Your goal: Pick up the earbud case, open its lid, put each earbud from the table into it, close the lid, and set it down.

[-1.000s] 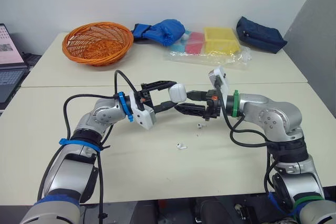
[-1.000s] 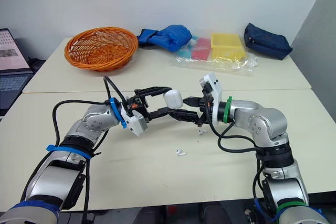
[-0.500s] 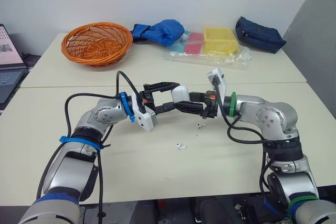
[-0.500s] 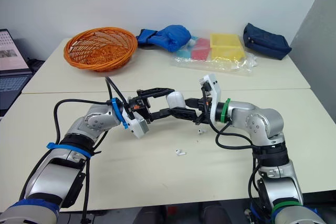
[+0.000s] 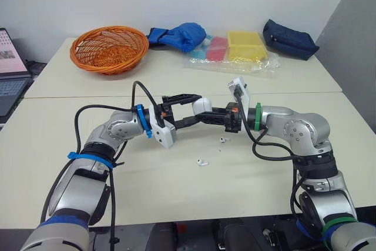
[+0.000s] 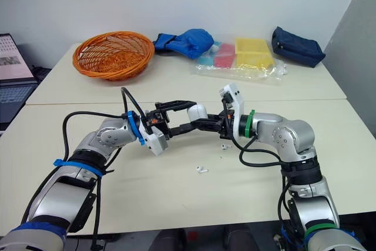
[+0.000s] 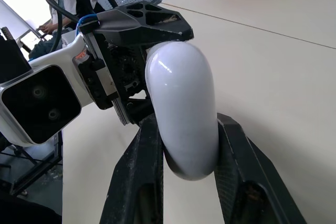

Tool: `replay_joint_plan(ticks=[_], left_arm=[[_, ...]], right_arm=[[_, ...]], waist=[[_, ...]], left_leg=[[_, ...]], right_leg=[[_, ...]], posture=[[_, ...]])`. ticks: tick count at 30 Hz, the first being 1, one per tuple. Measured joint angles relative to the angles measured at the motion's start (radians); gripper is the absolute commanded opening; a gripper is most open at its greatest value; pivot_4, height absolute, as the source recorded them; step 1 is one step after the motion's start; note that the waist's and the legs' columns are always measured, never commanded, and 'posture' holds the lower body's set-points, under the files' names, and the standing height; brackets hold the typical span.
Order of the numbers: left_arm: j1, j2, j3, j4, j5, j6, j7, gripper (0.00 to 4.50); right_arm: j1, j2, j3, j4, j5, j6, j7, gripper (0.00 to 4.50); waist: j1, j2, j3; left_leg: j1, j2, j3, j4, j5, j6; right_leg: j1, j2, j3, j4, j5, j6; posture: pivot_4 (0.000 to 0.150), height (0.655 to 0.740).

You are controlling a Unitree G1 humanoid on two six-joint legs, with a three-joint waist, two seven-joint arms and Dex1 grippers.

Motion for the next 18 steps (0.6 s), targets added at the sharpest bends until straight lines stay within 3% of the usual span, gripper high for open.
replay_joint_plan(ticks=[4, 11, 14, 18], left_arm=[[-0.001, 0.011, -0.058, -0.026, -0.141, 0.04, -0.093, 4.49], [-0.008, 0.124, -0.106, -0.134, -0.435, 0.24, -0.416, 4.5], [-0.055, 0.156, -0.104, -0.214, -0.581, 0.601, -0.652, 4.5], [-0.177, 0.192, -0.111, -0.327, -0.629, 1.125, -0.853, 4.5]], right_arm=[[0.0, -0.004, -0.011, 0.008, -0.005, 0.0, -0.011, 0.86], [0.0, -0.021, -0.035, 0.012, -0.033, -0.043, -0.019, 0.86], [-0.001, -0.095, 0.057, 0.012, -0.182, -0.196, -0.007, 0.86], [-0.001, -0.131, 0.207, 0.01, -0.352, -0.357, 0.015, 0.86]], waist=[[-0.001, 0.0, 0.0], [-0.003, 0.0, 0.0], [-0.002, 0.0, 0.0], [-0.007, 0.0, 0.0]], left_leg=[[0.0, 0.0, 0.0, 0.001, 0.0, 0.0], [0.0, 0.001, 0.0, 0.0, 0.0, 0.0], [-0.003, 0.0, -0.001, 0.002, 0.0, 0.0], [-0.005, 0.0, -0.002, 0.002, 0.0, 0.0]], right_leg=[[0.0, 0.0, 0.001, 0.001, -0.002, 0.002], [-0.001, 0.001, 0.001, 0.001, -0.001, 0.0], [-0.003, 0.001, 0.0, 0.001, -0.002, 0.003], [-0.004, 0.003, 0.0, 0.0, -0.003, 0.002]], posture=[[0.15, 0.74], [0.15, 0.74], [0.15, 0.74], [0.15, 0.74]])
